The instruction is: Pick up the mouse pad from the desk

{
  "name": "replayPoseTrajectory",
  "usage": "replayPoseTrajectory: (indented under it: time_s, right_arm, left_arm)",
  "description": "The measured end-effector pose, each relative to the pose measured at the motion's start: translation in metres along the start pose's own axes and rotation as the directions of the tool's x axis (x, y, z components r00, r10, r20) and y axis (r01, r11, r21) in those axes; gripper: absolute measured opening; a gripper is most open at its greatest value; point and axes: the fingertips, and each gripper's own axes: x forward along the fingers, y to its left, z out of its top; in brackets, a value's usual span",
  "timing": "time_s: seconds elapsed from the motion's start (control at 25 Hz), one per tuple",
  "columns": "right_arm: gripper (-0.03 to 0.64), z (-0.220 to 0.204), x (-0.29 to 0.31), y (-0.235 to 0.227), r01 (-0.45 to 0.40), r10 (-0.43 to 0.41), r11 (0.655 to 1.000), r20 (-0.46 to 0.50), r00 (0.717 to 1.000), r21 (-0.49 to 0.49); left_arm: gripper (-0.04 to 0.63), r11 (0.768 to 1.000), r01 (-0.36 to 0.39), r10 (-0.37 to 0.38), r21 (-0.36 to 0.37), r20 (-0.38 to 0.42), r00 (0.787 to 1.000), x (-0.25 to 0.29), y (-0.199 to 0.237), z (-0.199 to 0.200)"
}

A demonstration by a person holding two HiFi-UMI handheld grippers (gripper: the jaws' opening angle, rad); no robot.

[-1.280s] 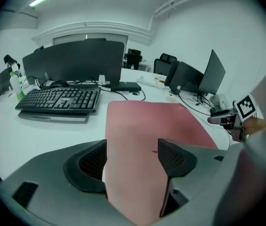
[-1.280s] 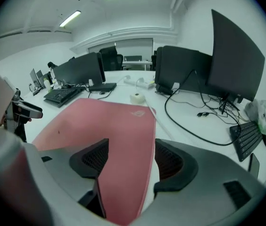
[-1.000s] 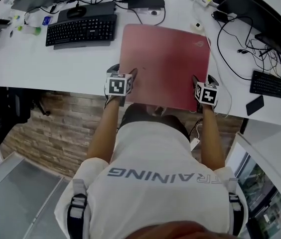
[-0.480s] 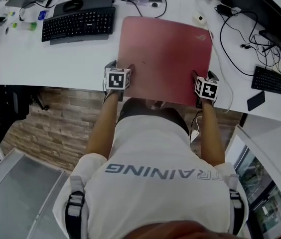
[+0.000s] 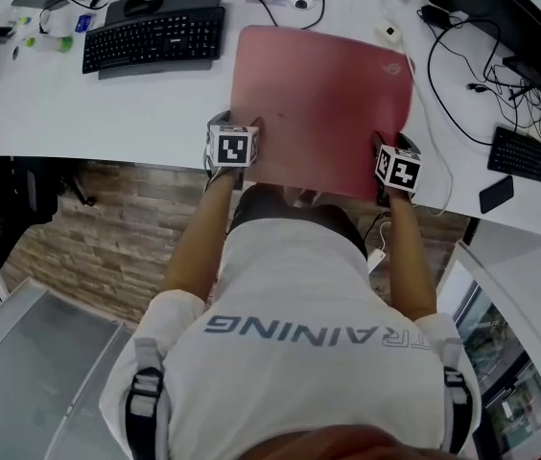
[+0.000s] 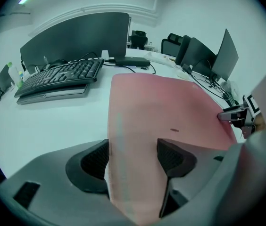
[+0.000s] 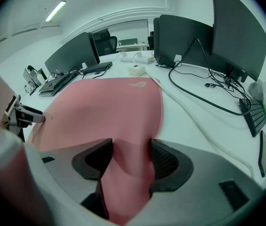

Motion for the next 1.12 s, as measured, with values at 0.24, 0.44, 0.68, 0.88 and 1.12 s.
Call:
replayPoseTrajectory:
  time_s: [0.24, 0.44, 0.68, 0.88, 1.12]
  right_arm:
    - [0.22, 0.001, 0.0, 0.009, -0.019, 0.019, 1.0, -0.002, 1.0, -0.023]
    - [0.112, 0.003, -0.007, 0.022, -0.056, 0.058, 0.995, 0.011, 0.998, -0.076]
    - [0.066, 0.02, -0.032, 0.038, -0.084, 0.096, 0.99, 0.102, 0.99, -0.118]
    - [0.058, 0.031, -0.06, 0.052, -0.115, 0.135, 0.986, 0.176, 0.975, -0.123]
    - [0.057, 0.05, -0.104, 0.052, -0.12, 0.15, 0.986, 0.291, 0.945, -0.118]
  left_arm:
    - [0.266, 1.0, -0.002, 0.002, -0.003, 0.001, 1.0, -0.002, -0.008, -0.002]
    - [0.18, 0.999, 0.033, -0.033, 0.023, 0.024, 0.999, -0.007, -0.017, 0.002]
    - [0.106, 0.996, 0.08, -0.083, 0.03, 0.146, 0.986, -0.036, -0.035, 0.02]
    - [0.087, 0.995, 0.099, -0.104, 0.035, 0.235, 0.966, -0.067, -0.054, 0.034]
    - [0.089, 0.995, 0.086, -0.097, 0.047, 0.351, 0.931, -0.105, -0.07, 0.049]
